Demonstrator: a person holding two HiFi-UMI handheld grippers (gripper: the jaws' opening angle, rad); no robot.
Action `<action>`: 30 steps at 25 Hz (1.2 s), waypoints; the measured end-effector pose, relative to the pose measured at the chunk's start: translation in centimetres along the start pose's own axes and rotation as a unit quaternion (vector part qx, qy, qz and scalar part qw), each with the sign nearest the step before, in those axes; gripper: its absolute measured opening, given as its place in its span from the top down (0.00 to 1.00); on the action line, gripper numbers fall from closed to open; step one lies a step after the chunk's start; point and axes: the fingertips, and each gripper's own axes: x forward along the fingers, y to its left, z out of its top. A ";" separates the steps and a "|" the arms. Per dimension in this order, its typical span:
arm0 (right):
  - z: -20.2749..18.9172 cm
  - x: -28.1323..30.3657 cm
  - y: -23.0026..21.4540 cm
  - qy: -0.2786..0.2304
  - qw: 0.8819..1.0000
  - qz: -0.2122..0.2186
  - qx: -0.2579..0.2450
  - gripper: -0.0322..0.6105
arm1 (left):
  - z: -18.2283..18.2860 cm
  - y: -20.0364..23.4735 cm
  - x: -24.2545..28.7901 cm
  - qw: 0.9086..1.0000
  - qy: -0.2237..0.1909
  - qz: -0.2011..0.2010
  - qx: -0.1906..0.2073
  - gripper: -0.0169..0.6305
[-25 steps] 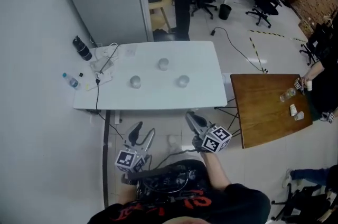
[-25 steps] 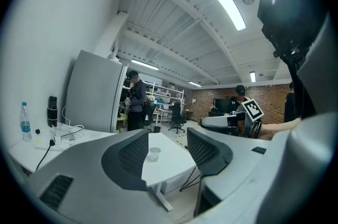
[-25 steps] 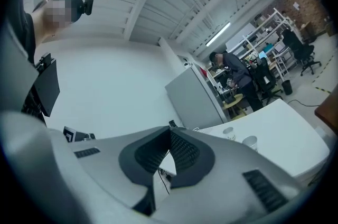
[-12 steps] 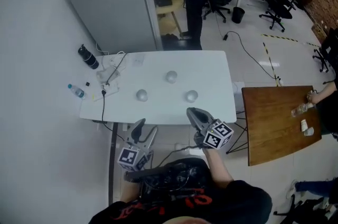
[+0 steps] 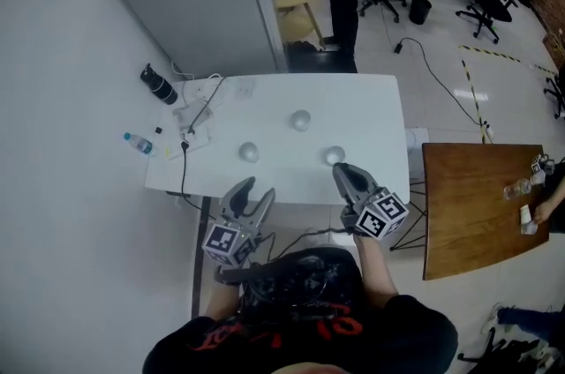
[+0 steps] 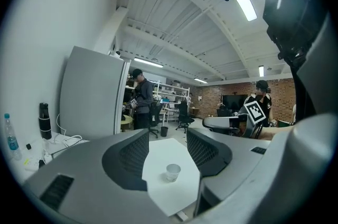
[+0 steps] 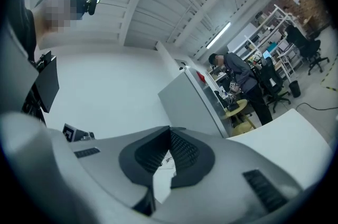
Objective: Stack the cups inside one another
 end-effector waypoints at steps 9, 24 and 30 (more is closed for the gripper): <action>-0.2 1.8 -0.3 0.051 0.997 0.008 -0.062 0.94 | 0.9 4.0 0.8 0.998 -0.026 0.034 -0.055 0.67; -4.3 6.0 -3.8 0.089 0.984 -0.086 -0.127 0.62 | 1.4 9.5 2.3 0.999 -0.025 0.005 -0.042 0.67; -11.3 4.8 -11.3 0.176 0.968 -0.159 -0.087 0.25 | 1.4 10.4 2.2 0.998 -0.031 0.006 -0.052 0.67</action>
